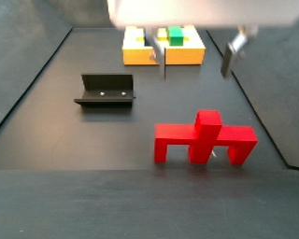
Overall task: Pick up the red object. Move up. Move to above the board. Insert the red object.
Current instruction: Pick up the red object.
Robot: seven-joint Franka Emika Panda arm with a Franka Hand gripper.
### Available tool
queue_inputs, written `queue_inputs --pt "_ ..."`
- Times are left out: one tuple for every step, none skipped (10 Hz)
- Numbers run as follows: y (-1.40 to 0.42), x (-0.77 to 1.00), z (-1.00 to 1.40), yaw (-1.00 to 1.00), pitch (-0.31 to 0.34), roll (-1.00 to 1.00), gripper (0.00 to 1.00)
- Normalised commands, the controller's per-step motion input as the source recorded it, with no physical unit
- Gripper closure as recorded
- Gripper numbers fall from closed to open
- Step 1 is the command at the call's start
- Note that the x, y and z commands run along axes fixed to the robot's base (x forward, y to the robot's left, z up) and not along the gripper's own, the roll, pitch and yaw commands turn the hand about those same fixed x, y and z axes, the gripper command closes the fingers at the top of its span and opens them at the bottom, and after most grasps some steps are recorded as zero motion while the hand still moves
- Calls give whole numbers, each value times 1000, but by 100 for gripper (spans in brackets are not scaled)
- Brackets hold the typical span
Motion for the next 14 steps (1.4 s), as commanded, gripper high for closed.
queue_inputs --pt "431 -34 -654 -280 -1 -14 0" --pt "374 -154 -551 -223 -21 0 0" --pt "137 -71 -480 -97 -59 0 0" --pt "0 -111 -449 0 -97 0 0" --pt "26 -91 -426 0 -80 0 0" --pt "180 -143 -423 0 -71 0 0" --pt "183 -137 -351 0 -61 -30 0" --pt "237 -254 -254 0 -37 -69 0" --pt "114 -137 -134 0 -29 -89 0" --pt "0 69 -143 0 0 -31 0" --pt "0 54 -143 0 0 0 0" --pt "0 0 -86 0 0 -3 0" --pt "0 0 -83 0 0 -9 0" --pt "0 0 -31 0 0 -3 0"
